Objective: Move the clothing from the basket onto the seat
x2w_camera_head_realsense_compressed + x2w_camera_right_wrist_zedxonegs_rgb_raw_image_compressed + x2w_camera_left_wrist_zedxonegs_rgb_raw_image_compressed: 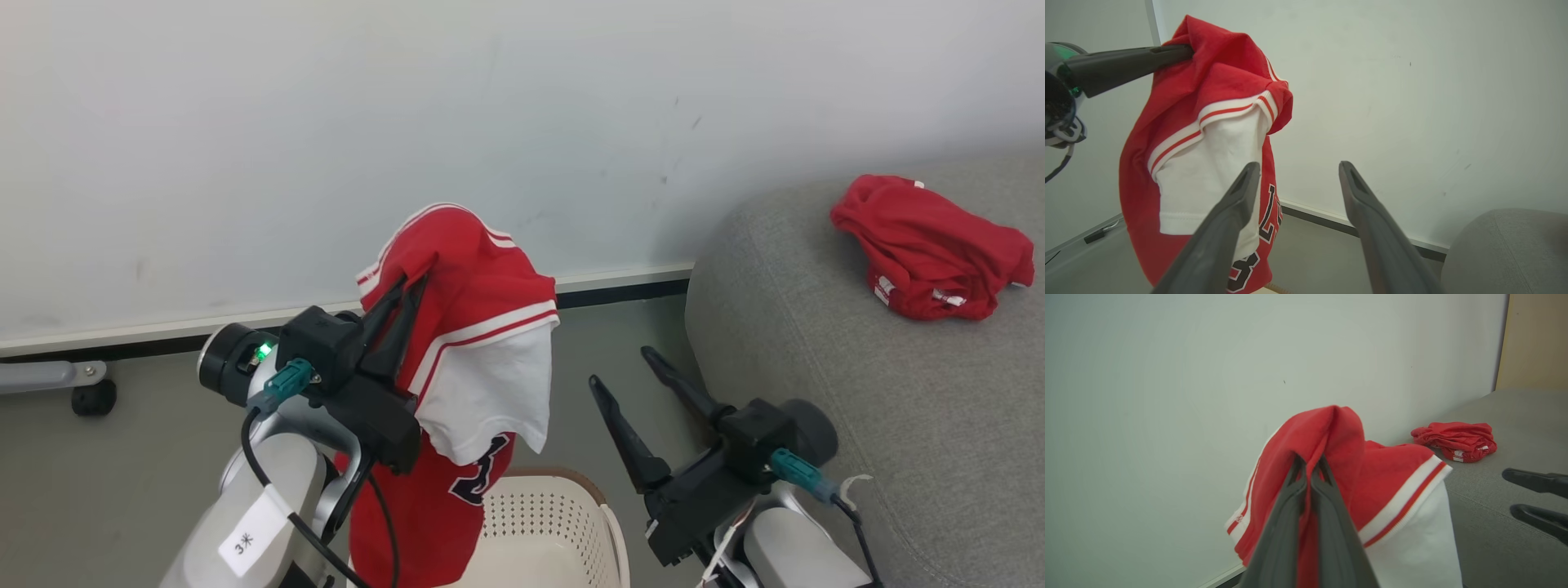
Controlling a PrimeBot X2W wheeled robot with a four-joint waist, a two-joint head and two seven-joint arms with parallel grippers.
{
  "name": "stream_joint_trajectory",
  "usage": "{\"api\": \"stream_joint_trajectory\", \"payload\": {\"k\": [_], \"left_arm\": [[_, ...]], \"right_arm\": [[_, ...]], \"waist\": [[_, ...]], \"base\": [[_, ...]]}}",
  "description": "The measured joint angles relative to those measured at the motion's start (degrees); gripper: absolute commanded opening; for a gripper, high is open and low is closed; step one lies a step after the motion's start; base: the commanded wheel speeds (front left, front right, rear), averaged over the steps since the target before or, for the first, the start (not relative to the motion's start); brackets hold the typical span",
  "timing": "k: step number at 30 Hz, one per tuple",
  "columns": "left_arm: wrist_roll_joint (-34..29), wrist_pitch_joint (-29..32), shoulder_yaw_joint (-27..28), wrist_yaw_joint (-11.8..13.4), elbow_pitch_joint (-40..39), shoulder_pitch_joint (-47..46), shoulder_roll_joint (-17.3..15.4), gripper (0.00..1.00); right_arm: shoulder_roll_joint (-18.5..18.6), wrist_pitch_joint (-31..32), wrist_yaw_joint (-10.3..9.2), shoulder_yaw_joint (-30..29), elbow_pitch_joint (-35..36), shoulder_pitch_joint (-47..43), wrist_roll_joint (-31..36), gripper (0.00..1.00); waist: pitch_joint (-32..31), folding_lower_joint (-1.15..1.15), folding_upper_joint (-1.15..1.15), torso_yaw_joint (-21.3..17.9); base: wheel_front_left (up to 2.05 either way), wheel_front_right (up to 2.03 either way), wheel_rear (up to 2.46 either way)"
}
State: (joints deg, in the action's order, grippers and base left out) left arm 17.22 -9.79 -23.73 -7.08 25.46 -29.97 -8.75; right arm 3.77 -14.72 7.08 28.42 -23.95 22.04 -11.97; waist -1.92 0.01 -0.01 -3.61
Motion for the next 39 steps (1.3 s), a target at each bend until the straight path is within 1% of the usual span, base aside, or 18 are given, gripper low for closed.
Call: {"api": "stream_joint_trajectory", "payload": {"k": [3,7,12,23,28,29,30,31,32,33,39], "left_arm": [[0.26,0.70,-0.67,0.00,-0.87,0.05,0.20,0.00],[0.29,1.71,-1.35,0.00,-2.37,0.10,0.58,0.00],[0.29,2.74,-2.99,-0.07,-4.26,0.16,1.60,0.00],[0.44,4.54,-5.43,-0.07,-8.12,0.32,2.02,0.00],[0.78,5.25,-5.92,-0.07,-9.75,1.09,1.94,0.00],[0.79,5.32,-6.12,-0.07,-9.95,1.09,1.96,0.00],[0.79,5.42,-6.25,-0.07,-10.16,1.09,1.98,0.00],[0.86,5.45,-6.32,-0.07,-10.34,1.09,1.97,0.00],[0.88,5.67,-6.33,-0.07,-10.57,1.09,1.96,0.00],[0.89,5.76,-6.35,-0.07,-10.73,1.09,1.96,0.00],[1.32,6.26,-5.94,-0.07,-11.41,1.83,1.32,0.00]], "right_arm": [[-0.02,0.00,0.00,2.33,-1.23,1.43,-0.35,1.00],[-0.02,0.00,0.00,7.05,-3.24,4.53,-3.30,1.00],[-0.01,0.00,0.01,11.12,-6.95,7.20,-6.90,1.00],[-0.01,0.00,0.05,14.26,-14.01,14.01,-11.67,1.00],[-0.03,0.00,0.05,18.81,-14.82,16.61,-14.66,1.00],[-0.04,0.00,0.05,19.95,-14.67,16.89,-15.38,0.94],[-0.04,0.00,0.05,20.92,-14.39,17.16,-16.29,0.59],[-0.04,0.00,0.05,21.63,-14.08,17.40,-17.02,0.40],[-0.07,0.00,0.05,22.17,-13.93,17.59,-17.57,0.22],[-0.08,0.00,0.05,22.73,-13.92,17.72,-18.06,0.00],[-0.09,0.01,0.05,24.47,-15.26,19.00,-20.41,0.00]], "waist": [[-0.38,0.00,0.00,0.07],[-0.49,-0.01,0.00,0.39],[-0.45,-0.01,0.01,1.33],[-0.13,-0.01,0.01,3.23],[0.04,-0.02,0.01,3.64],[0.08,-0.01,0.01,3.70],[0.11,-0.01,0.01,3.75],[0.14,-0.01,0.01,3.79],[0.17,-0.01,0.01,3.83],[0.20,-0.01,0.01,3.85],[0.37,-0.01,0.01,3.50]], "base": [[0.00,0.00,0.00],[0.00,0.00,0.00],[0.00,0.00,0.00],[0.00,0.00,0.00],[0.00,0.00,0.00],[0.00,0.00,0.00],[0.00,0.00,0.00],[0.00,0.00,0.00],[0.00,0.00,0.00],[0.00,0.00,0.00],[0.00,0.00,0.00]]}}
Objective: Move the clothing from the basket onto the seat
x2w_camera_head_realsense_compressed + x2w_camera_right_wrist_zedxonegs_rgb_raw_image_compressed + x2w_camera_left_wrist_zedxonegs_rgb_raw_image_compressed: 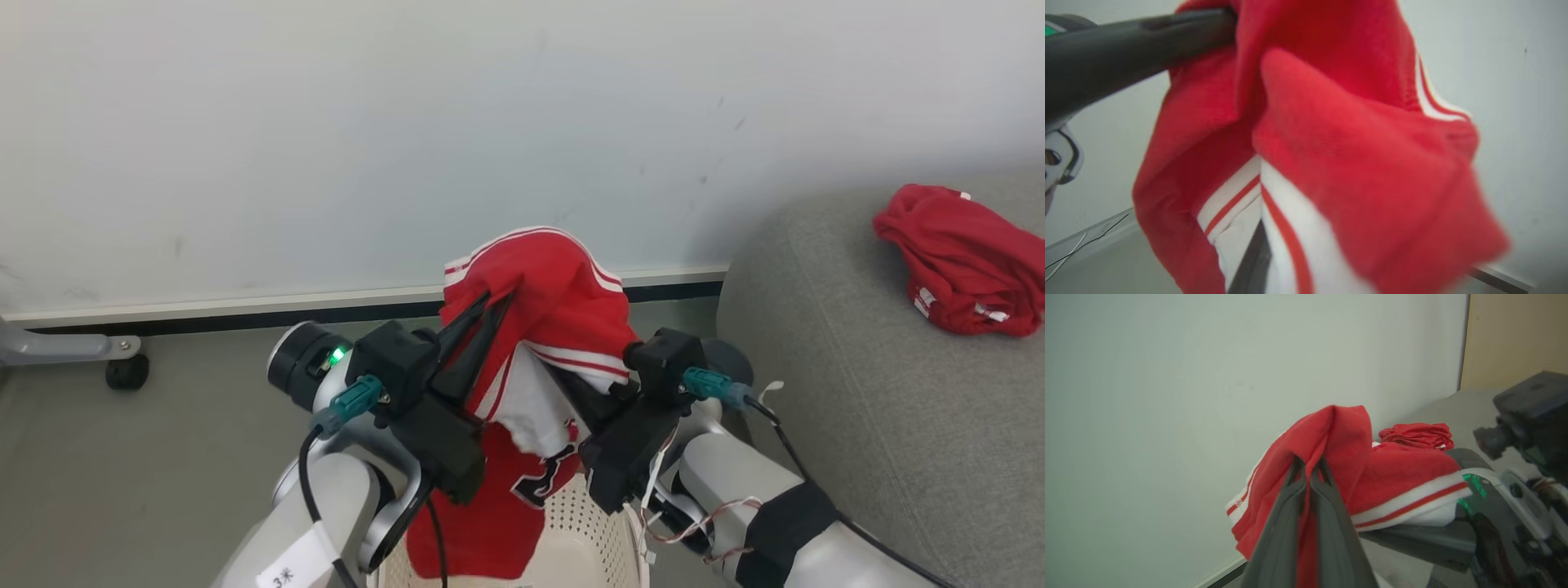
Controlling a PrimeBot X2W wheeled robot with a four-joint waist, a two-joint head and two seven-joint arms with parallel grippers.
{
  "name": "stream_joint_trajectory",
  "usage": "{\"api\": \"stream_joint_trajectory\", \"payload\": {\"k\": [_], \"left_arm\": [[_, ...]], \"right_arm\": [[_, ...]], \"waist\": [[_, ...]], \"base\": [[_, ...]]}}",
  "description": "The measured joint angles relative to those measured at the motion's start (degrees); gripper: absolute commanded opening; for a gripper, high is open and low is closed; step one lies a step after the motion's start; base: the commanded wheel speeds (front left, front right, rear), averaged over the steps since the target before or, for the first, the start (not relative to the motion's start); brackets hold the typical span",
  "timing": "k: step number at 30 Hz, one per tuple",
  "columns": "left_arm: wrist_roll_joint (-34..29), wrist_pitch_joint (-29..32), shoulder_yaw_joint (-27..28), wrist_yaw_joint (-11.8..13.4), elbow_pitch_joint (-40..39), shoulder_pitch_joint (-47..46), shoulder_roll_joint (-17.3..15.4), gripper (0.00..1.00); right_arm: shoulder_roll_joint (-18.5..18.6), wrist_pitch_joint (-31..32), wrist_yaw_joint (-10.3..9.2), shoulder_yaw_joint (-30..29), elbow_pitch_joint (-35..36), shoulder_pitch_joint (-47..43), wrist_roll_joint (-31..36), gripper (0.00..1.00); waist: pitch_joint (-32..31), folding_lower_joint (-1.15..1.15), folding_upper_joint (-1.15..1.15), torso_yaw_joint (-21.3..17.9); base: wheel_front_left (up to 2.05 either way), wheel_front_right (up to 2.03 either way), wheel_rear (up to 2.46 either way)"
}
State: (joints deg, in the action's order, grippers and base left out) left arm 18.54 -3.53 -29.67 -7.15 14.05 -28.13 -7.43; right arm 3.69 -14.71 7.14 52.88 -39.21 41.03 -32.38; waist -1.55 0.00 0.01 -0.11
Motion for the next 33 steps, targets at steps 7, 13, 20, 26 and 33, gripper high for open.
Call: {"api": "stream_joint_trajectory", "payload": {"k": [7,13,20,26,33], "left_arm": [[2.13,0.37,1.86,0.57,-0.16,2.84,-0.86,0.66],[3.07,0.03,3.15,1.20,-0.41,5.04,-1.11,1.00],[3.48,-0.96,3.33,1.69,-1.21,8.43,-1.31,1.00],[3.60,-2.20,2.52,2.10,-2.16,11.91,-0.65,1.00],[3.60,-3.25,0.88,2.13,-3.01,13.90,0.43,1.00]], "right_arm": [[0.02,0.00,0.00,-2.27,-0.75,2.58,-1.67,0.00],[1.30,0.00,0.00,-6.12,0.02,3.58,-3.03,0.00],[4.55,0.00,0.00,-9.87,2.01,4.33,-2.90,0.00],[9.24,0.00,-0.64,-12.85,4.98,4.37,-0.99,0.00],[11.67,0.00,-1.63,-14.24,8.64,4.29,0.38,0.00]], "waist": [[0.23,0.00,0.00,-1.74],[0.39,0.00,0.00,-3.84],[0.52,0.00,0.00,-6.90],[0.71,0.00,0.00,-11.31],[1.00,0.00,0.00,-15.92]], "base": [[0.00,0.00,0.00],[0.00,0.00,0.00],[0.00,0.00,0.00],[0.00,0.00,0.00],[0.00,0.00,0.00]]}}
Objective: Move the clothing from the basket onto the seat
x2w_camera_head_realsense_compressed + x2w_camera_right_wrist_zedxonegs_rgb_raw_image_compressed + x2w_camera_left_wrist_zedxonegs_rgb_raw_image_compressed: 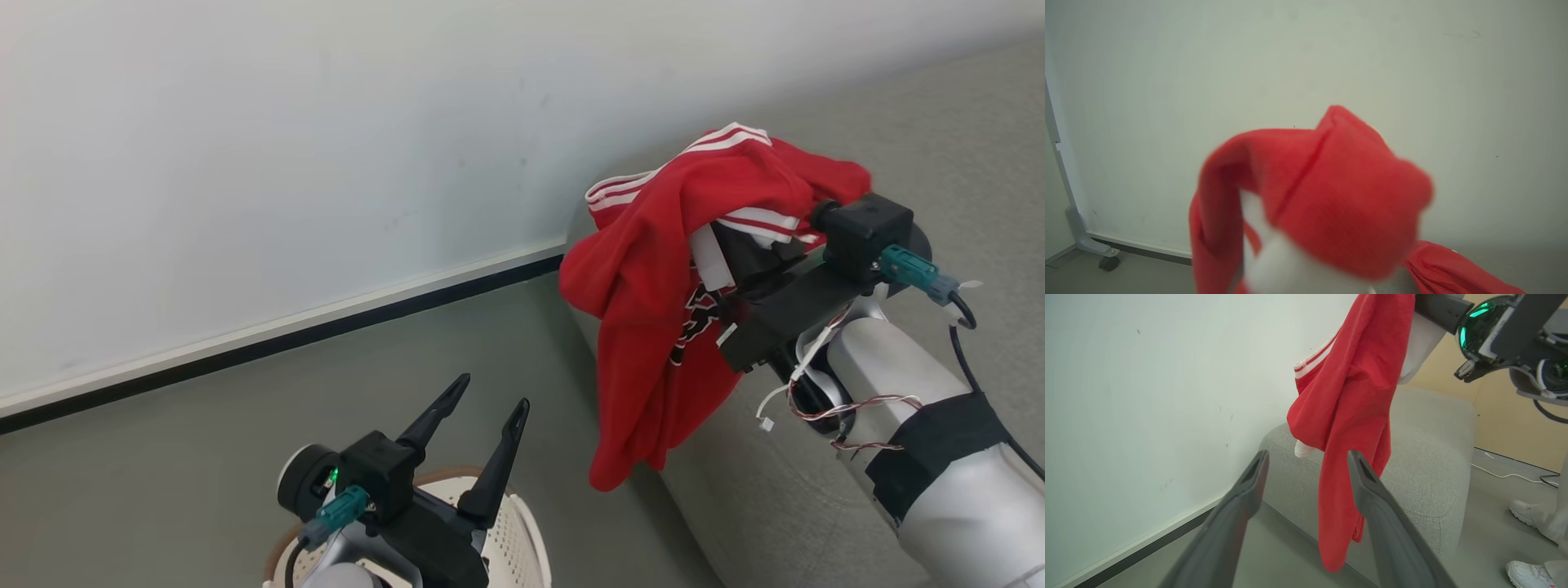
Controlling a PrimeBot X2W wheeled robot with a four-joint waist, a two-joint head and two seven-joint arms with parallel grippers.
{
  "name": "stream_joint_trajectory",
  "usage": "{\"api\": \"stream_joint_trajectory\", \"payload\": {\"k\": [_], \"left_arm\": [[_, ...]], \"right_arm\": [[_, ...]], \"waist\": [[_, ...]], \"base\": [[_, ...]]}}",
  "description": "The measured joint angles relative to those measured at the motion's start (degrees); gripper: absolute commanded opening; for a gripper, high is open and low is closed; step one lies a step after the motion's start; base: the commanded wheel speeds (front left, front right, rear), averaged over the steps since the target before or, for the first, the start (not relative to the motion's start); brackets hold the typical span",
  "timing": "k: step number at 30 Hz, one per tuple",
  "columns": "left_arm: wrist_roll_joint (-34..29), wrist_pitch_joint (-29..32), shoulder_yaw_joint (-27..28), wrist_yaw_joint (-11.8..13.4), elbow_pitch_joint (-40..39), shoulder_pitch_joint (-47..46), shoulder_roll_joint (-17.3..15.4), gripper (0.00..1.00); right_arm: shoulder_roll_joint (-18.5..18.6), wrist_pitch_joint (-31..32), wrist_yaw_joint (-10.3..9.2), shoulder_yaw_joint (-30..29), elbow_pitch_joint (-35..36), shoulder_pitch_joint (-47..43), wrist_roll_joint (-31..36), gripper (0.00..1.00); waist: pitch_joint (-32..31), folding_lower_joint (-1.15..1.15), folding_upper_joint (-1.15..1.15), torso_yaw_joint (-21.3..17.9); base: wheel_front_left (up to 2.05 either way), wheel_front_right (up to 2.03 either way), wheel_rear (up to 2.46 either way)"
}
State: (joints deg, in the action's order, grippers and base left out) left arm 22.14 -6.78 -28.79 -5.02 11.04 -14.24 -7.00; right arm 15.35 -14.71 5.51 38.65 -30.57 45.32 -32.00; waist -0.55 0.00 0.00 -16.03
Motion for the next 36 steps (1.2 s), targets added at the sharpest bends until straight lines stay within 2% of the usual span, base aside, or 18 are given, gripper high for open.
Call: {"api": "stream_joint_trajectory", "payload": {"k": [10,16,27,36], "left_arm": [[-0.57,-0.89,-1.83,0.49,-0.37,0.98,0.71,1.00],[-1.15,-0.89,-3.33,0.54,-0.36,0.98,1.03,1.00],[-2.23,-0.55,-4.10,0.56,-0.77,0.59,1.10,1.00],[-4.19,0.21,-2.81,1.57,-4.04,-3.00,-0.32,1.00]], "right_arm": [[3.22,-0.01,-0.47,-1.38,4.43,-0.52,1.27,0.00],[5.02,-0.01,-0.94,-2.70,6.24,-2.32,1.42,0.00],[6.81,0.00,-1.46,-5.19,7.19,-1.94,1.78,0.00],[10.36,0.58,-1.56,-9.38,2.78,14.41,3.75,0.00]], "waist": [[0.80,0.00,0.00,-6.89],[1.95,0.00,0.00,-9.76],[5.30,0.00,0.00,-9.61],[10.51,0.00,0.00,-7.68]], "base": [[0.00,0.00,0.00],[0.00,0.00,0.00],[0.00,0.00,0.00],[0.00,0.00,0.00]]}}
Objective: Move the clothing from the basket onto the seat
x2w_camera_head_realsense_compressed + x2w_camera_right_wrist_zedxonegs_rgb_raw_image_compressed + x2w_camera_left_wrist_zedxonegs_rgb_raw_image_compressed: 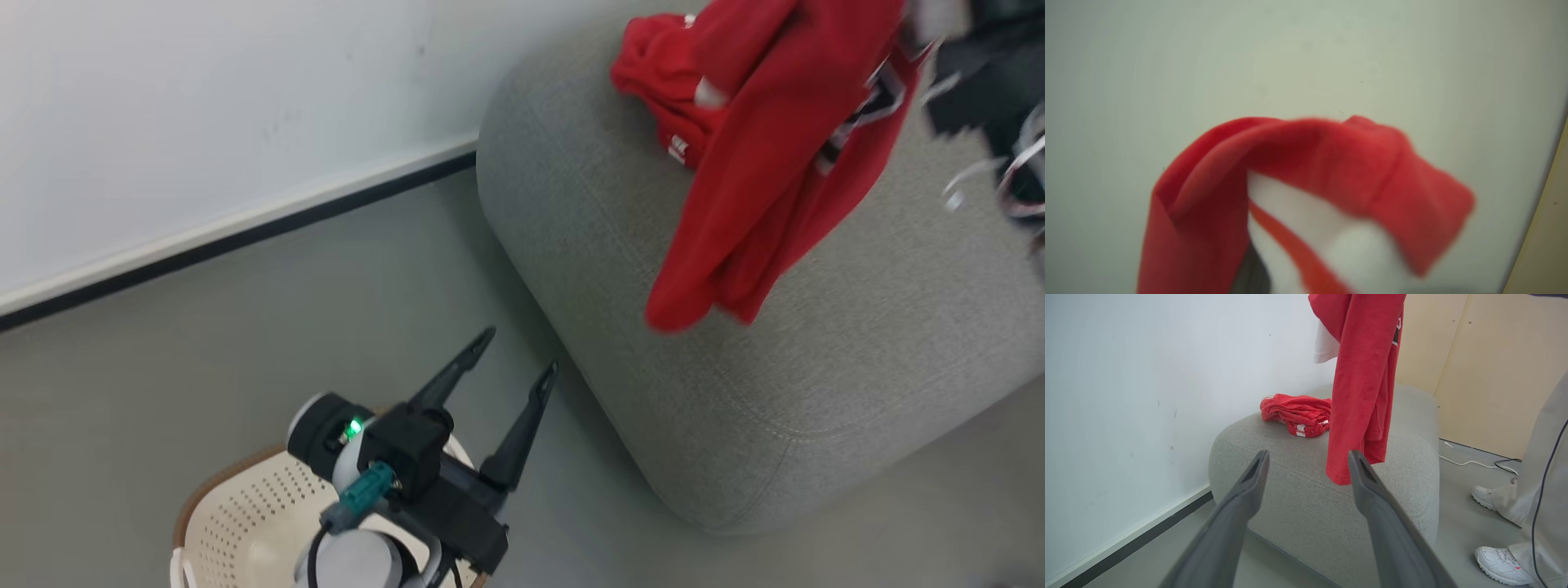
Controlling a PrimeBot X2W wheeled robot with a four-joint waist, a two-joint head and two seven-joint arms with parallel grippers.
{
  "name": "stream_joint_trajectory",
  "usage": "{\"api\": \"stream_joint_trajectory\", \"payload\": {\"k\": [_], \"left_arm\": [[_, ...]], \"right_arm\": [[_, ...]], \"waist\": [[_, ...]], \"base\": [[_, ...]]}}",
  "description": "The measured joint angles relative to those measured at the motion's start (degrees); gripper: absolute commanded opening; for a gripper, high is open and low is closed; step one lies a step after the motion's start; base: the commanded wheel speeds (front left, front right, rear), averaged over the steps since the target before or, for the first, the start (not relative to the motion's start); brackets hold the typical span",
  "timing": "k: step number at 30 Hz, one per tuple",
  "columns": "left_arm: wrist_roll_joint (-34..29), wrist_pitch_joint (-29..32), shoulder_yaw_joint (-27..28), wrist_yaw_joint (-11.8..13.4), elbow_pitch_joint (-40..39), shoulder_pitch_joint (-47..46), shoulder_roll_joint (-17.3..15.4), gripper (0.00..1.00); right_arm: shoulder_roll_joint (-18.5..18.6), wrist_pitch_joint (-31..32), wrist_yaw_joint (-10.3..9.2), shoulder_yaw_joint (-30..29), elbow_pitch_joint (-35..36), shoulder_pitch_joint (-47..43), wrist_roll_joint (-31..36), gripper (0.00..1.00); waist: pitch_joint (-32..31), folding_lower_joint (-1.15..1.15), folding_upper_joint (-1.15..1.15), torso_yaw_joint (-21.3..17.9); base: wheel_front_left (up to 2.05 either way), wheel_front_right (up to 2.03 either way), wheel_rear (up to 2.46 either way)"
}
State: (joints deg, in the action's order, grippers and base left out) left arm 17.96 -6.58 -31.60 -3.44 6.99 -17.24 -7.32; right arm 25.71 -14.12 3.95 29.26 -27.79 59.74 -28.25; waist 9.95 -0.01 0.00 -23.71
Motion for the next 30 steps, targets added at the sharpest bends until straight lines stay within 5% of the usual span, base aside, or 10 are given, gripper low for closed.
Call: {"api": "stream_joint_trajectory", "payload": {"k": [15,30], "left_arm": [[-2.23,3.00,1.74,0.42,-5.86,-9.29,-2.04,1.00],[-5.68,6.49,-0.68,-0.13,-10.91,-15.84,-1.85,1.00]], "right_arm": [[6.33,3.04,-2.52,-6.46,-11.36,22.06,1.10,0.00],[5.72,4.54,-6.86,-7.45,-24.16,22.47,1.14,0.00]], "waist": [[11.57,-0.01,0.00,5.35],[24.33,-0.01,0.01,10.64]], "base": [[0.00,0.00,0.00],[0.00,0.00,0.00]]}}
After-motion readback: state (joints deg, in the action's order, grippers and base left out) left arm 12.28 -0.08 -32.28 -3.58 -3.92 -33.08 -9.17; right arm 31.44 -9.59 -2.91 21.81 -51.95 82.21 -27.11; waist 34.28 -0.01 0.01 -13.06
